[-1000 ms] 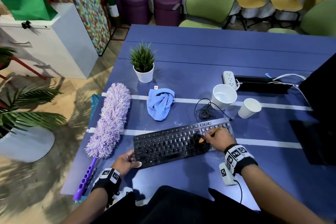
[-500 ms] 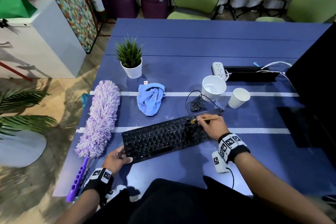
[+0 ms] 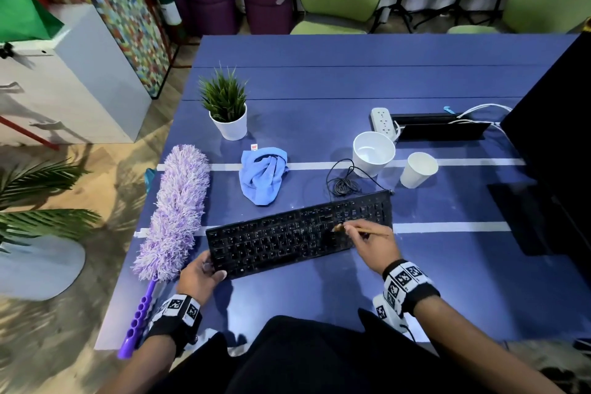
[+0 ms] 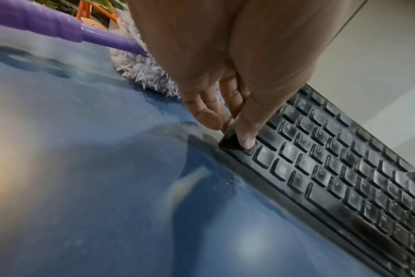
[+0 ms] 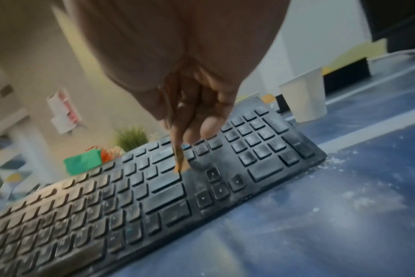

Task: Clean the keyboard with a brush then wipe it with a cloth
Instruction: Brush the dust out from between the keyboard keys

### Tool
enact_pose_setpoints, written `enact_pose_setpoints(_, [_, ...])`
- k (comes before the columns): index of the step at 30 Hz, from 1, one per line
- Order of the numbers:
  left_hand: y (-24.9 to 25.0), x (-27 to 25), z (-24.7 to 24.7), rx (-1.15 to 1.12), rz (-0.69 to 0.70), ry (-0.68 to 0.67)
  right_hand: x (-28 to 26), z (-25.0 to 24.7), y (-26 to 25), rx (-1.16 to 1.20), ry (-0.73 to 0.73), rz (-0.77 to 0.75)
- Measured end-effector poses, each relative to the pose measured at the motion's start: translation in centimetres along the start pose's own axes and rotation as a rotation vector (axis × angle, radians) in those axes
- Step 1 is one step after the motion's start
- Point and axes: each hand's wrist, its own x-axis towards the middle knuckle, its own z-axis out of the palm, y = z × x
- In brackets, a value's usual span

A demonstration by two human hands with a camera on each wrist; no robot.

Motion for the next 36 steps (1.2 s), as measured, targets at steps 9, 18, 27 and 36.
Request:
enact_pose_setpoints(9, [0.6, -0.1, 0.3, 0.039, 0.018, 0.014, 0.4, -1.5, -0.2, -0.038, 0.091, 0.008])
enact_pose_setpoints(18, [0.4, 0.1, 0.2, 0.009, 0.010, -0.001, 0.4, -2.1, 0.7, -0.154, 0.074, 0.073])
enact_pose_setpoints(27, [0.4, 0.1, 0.4, 0.067, 0.007, 0.034, 0.9, -2.5, 1.0, -0.179, 0.056, 0.147])
enact_pose_setpoints(36, [0.5, 0.1, 0.2, 0.040, 0.025, 0.018, 1.5, -2.4, 1.4, -0.256, 0.059, 0.226])
